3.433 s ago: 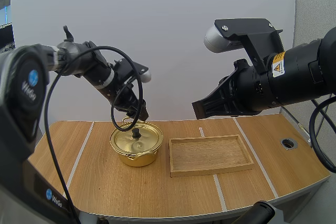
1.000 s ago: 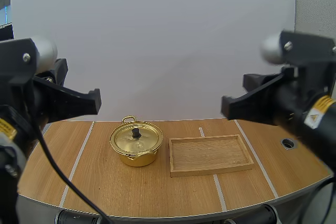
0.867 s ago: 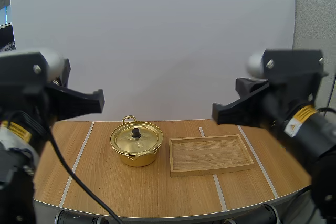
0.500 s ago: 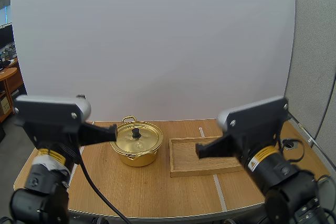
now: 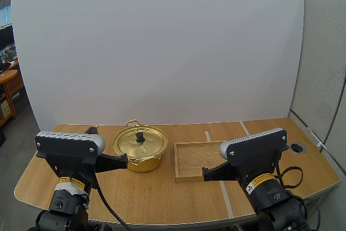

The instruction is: Open the pot, put the pineapple inside, and close it

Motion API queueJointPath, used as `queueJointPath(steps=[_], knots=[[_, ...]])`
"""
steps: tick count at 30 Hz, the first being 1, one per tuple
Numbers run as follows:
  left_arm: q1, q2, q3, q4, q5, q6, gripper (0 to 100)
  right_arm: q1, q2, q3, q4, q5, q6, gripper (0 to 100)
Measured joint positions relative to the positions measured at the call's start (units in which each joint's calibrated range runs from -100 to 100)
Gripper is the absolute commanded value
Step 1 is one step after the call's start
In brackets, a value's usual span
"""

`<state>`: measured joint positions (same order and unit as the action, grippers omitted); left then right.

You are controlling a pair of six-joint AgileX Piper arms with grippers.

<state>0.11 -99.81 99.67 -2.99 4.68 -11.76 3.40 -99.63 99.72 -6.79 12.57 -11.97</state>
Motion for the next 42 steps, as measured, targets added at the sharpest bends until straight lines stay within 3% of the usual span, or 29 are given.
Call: queueJointPath(steps=[7, 13, 21, 42], knots=[[0.0, 0.0, 0.09, 0.0, 5.09, -0.35, 0, -0.32, 0.0, 0.0, 0.85, 6.36, 0.0, 0], [0.0, 0.0, 0.26, 0.0, 20.02, -0.78, 0, -0.44, 0.0, 0.28, 2.96, 18.46, 0.0, 0], [0.0, 0.0, 0.26, 0.0, 25.6, -0.97, 0, -0.44, 0.0, 0.28, 2.96, 18.95, 0.0, 0], [0.0, 0.0, 0.26, 0.0, 25.92, -0.97, 0, -0.44, 0.0, 0.28, 2.96, 18.95, 0.0, 0]])
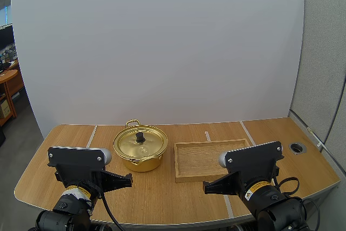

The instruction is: Open the pot, put the pineapple inside, and close it

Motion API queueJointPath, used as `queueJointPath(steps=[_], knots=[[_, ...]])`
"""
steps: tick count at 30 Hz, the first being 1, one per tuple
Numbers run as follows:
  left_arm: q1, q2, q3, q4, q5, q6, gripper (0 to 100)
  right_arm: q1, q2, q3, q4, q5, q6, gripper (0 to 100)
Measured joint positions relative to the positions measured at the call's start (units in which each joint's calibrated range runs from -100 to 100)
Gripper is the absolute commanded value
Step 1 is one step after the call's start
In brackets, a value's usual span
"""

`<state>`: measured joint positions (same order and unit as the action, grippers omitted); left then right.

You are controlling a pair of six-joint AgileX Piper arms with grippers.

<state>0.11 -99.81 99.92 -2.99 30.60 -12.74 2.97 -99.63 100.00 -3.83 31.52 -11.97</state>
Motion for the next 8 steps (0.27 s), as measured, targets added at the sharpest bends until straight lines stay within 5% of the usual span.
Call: queueJointPath(steps=[8], knots=[[0.0, 0.0, 0.0, 0.0, 0.0, 0.0, 0, 0.0, 0.0, 0.0, 0.15, 0.0, 0.0, 0]])
